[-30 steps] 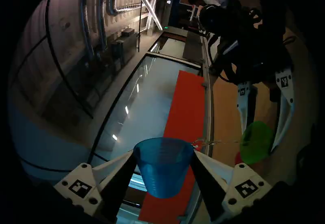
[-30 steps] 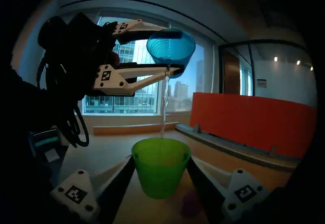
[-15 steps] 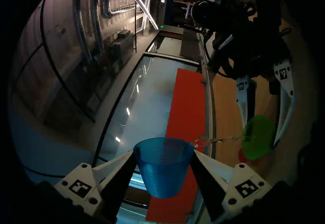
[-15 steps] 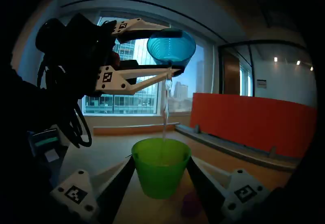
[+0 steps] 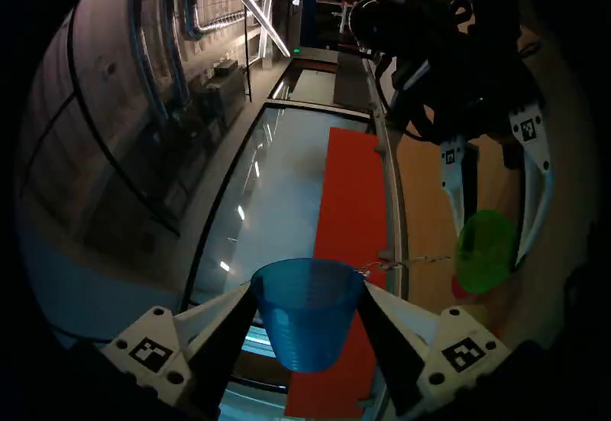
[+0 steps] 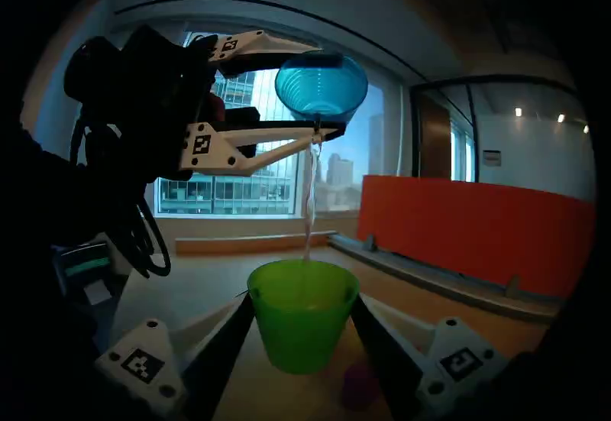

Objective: Pour water

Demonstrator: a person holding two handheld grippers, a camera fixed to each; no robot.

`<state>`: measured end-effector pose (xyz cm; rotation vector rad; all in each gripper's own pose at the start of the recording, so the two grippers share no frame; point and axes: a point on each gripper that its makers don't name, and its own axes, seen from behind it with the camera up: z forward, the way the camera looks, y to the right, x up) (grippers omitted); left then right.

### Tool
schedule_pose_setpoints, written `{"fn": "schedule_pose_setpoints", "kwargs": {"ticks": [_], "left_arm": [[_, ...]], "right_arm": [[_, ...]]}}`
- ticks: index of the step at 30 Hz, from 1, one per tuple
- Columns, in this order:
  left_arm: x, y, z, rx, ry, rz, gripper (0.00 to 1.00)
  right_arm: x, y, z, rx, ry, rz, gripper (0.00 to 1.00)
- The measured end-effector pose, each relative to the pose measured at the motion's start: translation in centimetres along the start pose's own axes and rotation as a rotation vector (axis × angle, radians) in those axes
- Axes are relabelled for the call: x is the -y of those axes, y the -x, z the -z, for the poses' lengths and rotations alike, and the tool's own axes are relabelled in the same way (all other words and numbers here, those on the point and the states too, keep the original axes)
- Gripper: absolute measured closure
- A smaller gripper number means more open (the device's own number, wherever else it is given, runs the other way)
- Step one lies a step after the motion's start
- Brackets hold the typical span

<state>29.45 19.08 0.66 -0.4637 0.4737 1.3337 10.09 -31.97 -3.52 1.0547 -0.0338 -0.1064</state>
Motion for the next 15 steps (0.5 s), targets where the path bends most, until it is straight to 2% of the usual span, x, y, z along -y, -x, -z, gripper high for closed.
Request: {"fn": "schedule_pose_setpoints", "kwargs": {"ticks": [15], "left_arm": [[0.47,-0.28,0.08,0.000,-0.009,-0.051,0.14]], "right_arm": [[-0.03,-0.15,0.05,-0.005,0.000,0.000,0.11]]}}
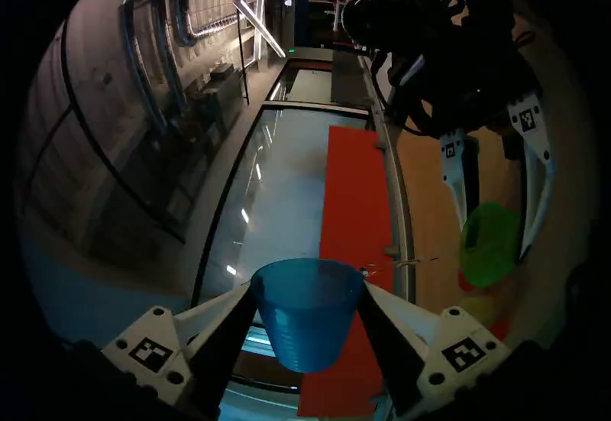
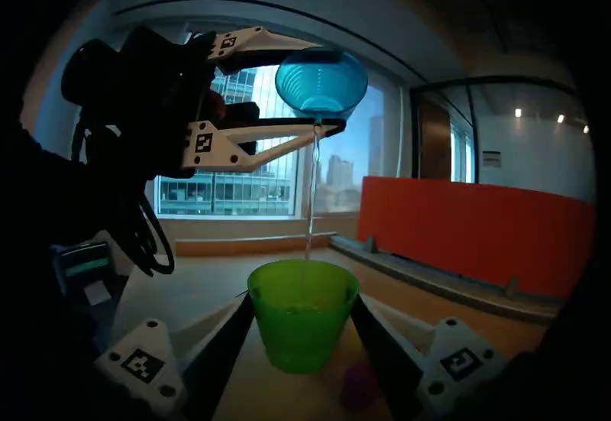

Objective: Pour water

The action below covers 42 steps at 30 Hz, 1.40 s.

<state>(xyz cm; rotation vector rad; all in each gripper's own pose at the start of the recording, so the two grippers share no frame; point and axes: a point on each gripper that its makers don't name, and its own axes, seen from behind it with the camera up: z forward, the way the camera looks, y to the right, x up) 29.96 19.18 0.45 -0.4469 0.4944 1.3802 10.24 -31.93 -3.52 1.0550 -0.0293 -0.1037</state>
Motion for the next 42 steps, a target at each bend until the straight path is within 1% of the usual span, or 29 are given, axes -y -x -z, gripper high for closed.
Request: {"fn": "schedule_pose_setpoints", "kwargs": {"ticks": [15,33,42], "left_arm": [[0.6,-0.5,-0.2,-0.005,-0.001,-0.076,0.14],[0.7,-1.0,-0.1,-0.011,-0.003,-0.177,0.14],[0.5,-1.3,-0.2,-0.012,-0.003,-0.212,0.14]], "right_arm": [[0.0,-0.1,0.1,-0.004,0.002,-0.001,0.11],[0.0,-0.4,0.2,-0.008,0.006,0.000,0.11],[0.0,-0.5,0.1,-0.010,0.006,0.000,0.11]]}}
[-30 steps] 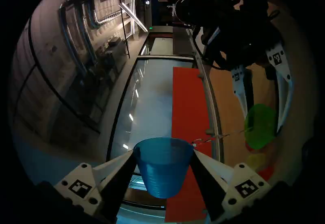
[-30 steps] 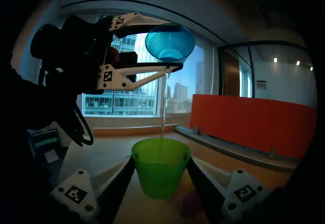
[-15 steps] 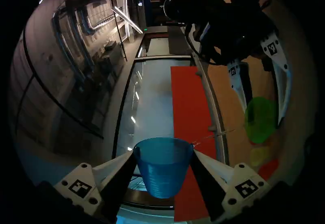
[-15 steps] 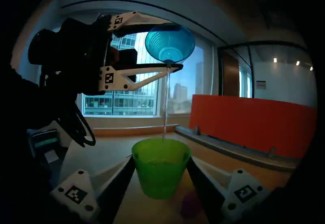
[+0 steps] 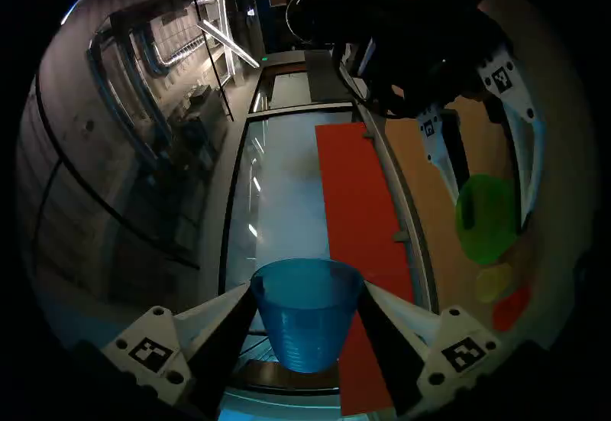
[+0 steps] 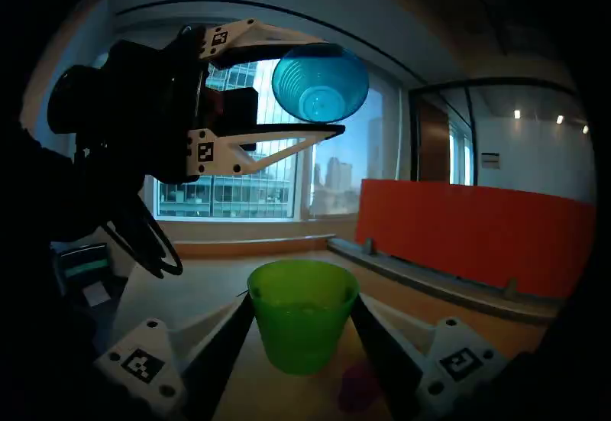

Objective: Pour water

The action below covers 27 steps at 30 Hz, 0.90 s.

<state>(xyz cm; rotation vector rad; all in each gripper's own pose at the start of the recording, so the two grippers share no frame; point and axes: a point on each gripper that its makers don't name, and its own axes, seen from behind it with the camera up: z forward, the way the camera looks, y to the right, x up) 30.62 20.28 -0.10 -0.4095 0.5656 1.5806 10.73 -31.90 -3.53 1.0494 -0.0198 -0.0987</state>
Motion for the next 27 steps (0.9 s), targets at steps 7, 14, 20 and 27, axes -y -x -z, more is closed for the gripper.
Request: {"fn": "schedule_pose_setpoints", "kwargs": {"ticks": [7,14,20,27], "left_arm": [[0.0,0.1,0.0,0.006,0.000,0.001,0.14],[0.0,0.8,-0.2,0.028,-0.005,0.083,0.14],[0.0,1.7,-0.1,0.044,-0.013,0.252,0.14],[0.2,2.1,-0.1,0.032,-0.021,0.452,0.14]], "right_arm": [[0.0,-0.1,0.0,0.000,0.000,0.000,0.11],[-0.1,-0.1,0.1,-0.003,0.001,-0.001,0.11],[-0.1,0.0,0.2,-0.003,0.004,0.000,0.11],[-0.4,-0.1,0.3,-0.008,0.011,-0.005,0.11]]}}
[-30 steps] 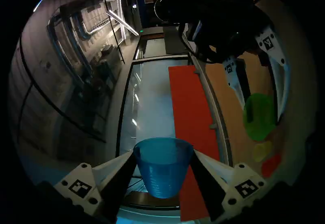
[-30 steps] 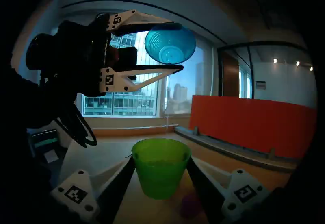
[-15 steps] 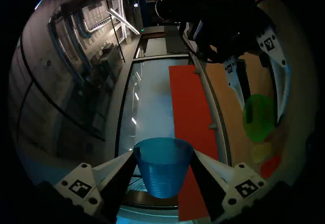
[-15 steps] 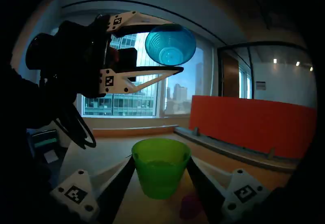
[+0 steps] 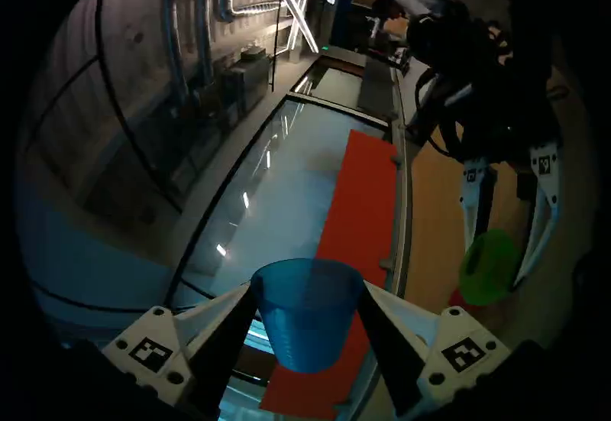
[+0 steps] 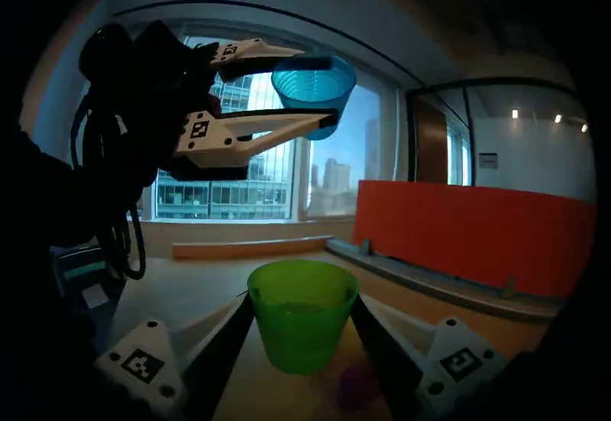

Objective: Pour water

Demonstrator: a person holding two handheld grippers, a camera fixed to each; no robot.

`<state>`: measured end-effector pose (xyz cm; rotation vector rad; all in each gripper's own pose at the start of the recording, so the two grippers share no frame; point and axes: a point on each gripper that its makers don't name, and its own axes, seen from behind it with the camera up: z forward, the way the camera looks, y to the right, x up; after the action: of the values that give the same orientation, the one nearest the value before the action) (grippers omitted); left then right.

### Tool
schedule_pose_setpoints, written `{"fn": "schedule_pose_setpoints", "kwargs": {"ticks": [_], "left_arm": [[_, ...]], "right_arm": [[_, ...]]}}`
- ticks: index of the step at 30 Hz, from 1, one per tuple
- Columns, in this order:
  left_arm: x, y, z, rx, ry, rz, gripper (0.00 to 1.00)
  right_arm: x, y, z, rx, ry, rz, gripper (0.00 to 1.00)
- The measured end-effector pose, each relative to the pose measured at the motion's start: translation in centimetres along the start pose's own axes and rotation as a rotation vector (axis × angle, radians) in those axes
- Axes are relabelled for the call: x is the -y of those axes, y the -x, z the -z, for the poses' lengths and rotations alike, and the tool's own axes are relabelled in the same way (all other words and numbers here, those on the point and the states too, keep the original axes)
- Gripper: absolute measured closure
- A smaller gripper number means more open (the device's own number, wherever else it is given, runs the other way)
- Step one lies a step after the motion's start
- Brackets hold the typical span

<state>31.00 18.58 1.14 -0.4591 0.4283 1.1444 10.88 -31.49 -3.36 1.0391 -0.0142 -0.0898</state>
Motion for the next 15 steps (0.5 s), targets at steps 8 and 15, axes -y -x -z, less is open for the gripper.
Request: {"fn": "schedule_pose_setpoints", "kwargs": {"ticks": [8,15], "left_arm": [[-0.3,0.8,-0.1,0.001,0.012,0.202,0.14],[-0.2,1.3,0.1,0.016,0.021,0.383,0.14]], "right_arm": [[-0.1,-0.2,0.2,-0.006,0.003,0.001,0.11],[-0.2,-0.1,0.4,-0.010,0.006,-0.002,0.11]]}}
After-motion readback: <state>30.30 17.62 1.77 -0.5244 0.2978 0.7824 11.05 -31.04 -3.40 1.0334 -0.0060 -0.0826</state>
